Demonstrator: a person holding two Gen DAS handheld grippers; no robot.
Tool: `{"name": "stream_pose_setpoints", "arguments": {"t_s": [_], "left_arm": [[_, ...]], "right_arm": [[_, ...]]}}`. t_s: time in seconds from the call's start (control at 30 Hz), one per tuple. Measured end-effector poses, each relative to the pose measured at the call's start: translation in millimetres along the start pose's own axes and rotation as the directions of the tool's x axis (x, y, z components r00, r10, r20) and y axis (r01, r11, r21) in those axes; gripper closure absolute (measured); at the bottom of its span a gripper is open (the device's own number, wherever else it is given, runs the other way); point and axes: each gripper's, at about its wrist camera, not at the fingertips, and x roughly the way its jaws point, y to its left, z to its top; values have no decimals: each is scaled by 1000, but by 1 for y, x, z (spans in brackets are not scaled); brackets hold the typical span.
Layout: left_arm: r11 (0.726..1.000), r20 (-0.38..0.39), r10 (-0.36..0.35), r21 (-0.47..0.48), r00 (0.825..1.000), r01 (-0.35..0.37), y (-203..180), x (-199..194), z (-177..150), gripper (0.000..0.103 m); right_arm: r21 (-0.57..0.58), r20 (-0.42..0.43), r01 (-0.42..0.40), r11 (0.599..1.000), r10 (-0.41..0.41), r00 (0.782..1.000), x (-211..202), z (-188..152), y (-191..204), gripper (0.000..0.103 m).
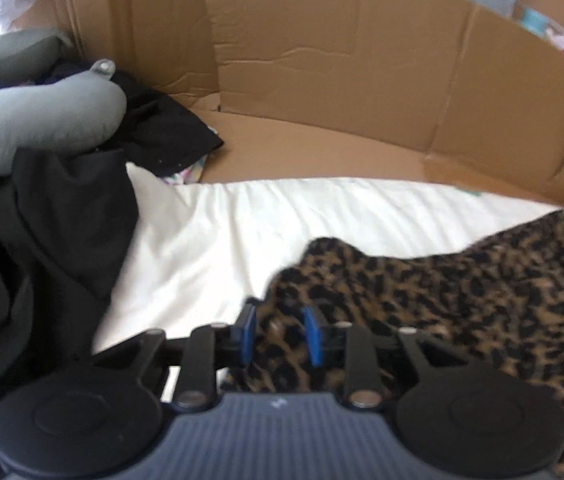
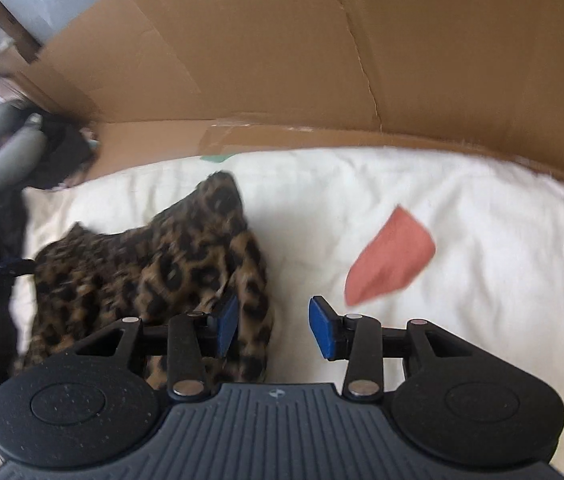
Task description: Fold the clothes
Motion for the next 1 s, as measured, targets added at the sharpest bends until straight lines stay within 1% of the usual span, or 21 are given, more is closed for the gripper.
{"name": "stream_pose_setpoints", "arguments": {"t_s": [0.07,0.13,0.23,0.33,0.43,0.53,0.63,0.8,0.87,0.9,1.0], "left_arm": [[1000,14,-23,-3,1000,23,-6,-13,-11,74],[999,27,-52,-2,998,52,-13,-26,-25,74],[994,31,-101,-27,994,102,-18,-43,-48,74],[989,42,-136,-57,990,138,-23,-59,-72,74],[988,44,-142,-56,989,145,-31,-71,-93,74],[988,37,-154,-24,987,155,-40,-83,-114,74],[984,24,-173,-31,985,174,-45,-93,-133,74],[980,-1,-197,-9,980,197,-57,-104,-158,73],[979,-1,-205,8,979,205,-62,-108,-165,71],[978,-2,-210,15,978,210,-65,-109,-168,68],[975,-8,-220,19,975,220,-71,-111,-176,68]], "right_arm": [[18,10,-40,999,40,999,-14,-13,-4,56],[5,20,-67,998,67,998,-28,-29,-2,56],[6,19,-85,996,85,996,-46,-55,1,56],[24,25,-97,995,97,995,-62,-84,1,56],[45,32,-104,994,103,994,-73,-112,2,56],[103,16,-123,987,122,992,-75,-139,3,57],[115,-6,-137,984,138,990,-72,-159,10,62],[97,2,-154,983,155,988,-63,-179,22,62],[101,8,-173,980,173,985,-58,-186,22,62],[97,10,-180,979,180,984,-55,-189,23,62],[91,3,-168,981,169,986,-49,-195,23,62]]}}
